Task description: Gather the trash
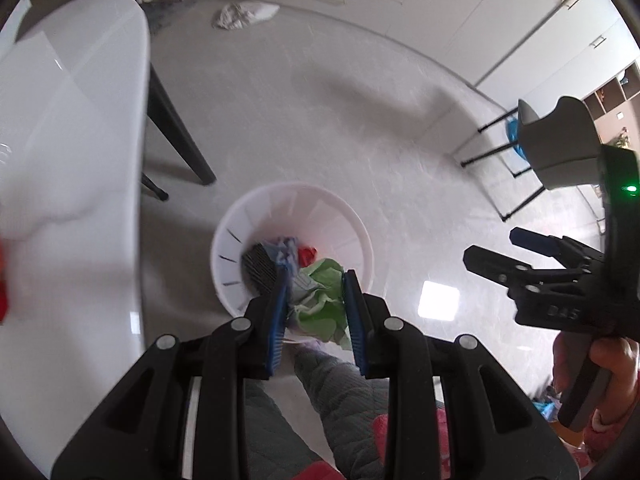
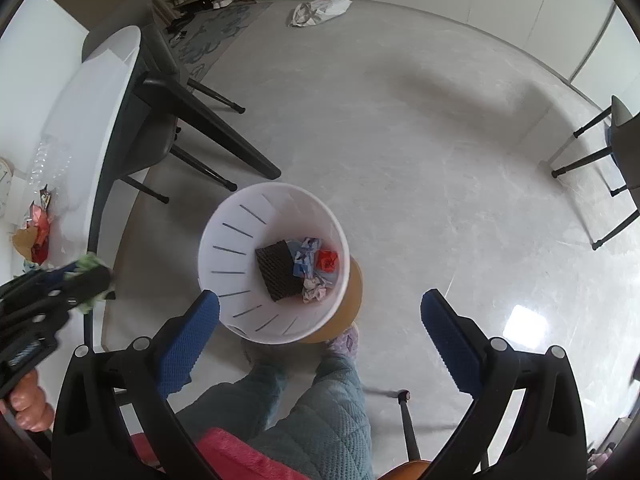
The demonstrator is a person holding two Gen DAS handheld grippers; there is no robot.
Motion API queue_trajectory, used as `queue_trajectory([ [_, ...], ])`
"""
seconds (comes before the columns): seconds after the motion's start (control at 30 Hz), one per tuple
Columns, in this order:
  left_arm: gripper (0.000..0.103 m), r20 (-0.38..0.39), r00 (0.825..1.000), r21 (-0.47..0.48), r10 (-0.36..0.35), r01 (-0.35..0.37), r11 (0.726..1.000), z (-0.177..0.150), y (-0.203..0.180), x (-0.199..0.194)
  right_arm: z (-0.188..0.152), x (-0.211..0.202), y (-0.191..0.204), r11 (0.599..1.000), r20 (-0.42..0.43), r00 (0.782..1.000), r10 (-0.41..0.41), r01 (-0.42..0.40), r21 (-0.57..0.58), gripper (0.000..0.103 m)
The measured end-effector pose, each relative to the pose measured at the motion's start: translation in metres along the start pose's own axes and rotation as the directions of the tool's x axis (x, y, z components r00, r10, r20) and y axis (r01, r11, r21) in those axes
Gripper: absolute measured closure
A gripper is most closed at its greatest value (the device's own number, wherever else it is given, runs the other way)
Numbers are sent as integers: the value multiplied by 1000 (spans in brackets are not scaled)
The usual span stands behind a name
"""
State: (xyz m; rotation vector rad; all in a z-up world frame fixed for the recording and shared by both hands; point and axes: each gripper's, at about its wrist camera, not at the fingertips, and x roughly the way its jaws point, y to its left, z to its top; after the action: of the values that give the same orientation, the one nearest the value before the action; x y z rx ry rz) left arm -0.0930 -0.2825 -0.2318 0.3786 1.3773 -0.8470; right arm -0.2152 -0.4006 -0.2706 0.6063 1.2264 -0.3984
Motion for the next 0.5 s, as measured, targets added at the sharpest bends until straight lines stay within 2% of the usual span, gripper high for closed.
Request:
queue_trajectory([
  [0.1,72,-24,1000,-7,-4,4,1000,-1,-4,10,-3,3,-2,1000,-5,1000,-1,1,5,3],
  [0.13,59,-33,999,-10,-6,5,1000,-2,-6,12,-2,2,-3,1000,-6,1000,-1,1,3,3],
  [0.17,40,-32,999,-13,-5,5,1000,-2,-6,11,-2,1,-2,1000,-6,1000,-2,2,1,3],
  [0.27,16,21,999,2,28,-28,1000,-6,-13,0,-2,0,-2,1000,-5,1000,1,-1,-4,3],
  [0.33,10,33,999,22,40,-41,999,-7,-16,-10,-3,-1,-2,1000,-3,1000,2,-2,-2,3],
  [0.5,8,78,995,48,68,-72,996,-8,-20,-32,-4,-5,2,1000,7,1000,4,-4,-6,3],
])
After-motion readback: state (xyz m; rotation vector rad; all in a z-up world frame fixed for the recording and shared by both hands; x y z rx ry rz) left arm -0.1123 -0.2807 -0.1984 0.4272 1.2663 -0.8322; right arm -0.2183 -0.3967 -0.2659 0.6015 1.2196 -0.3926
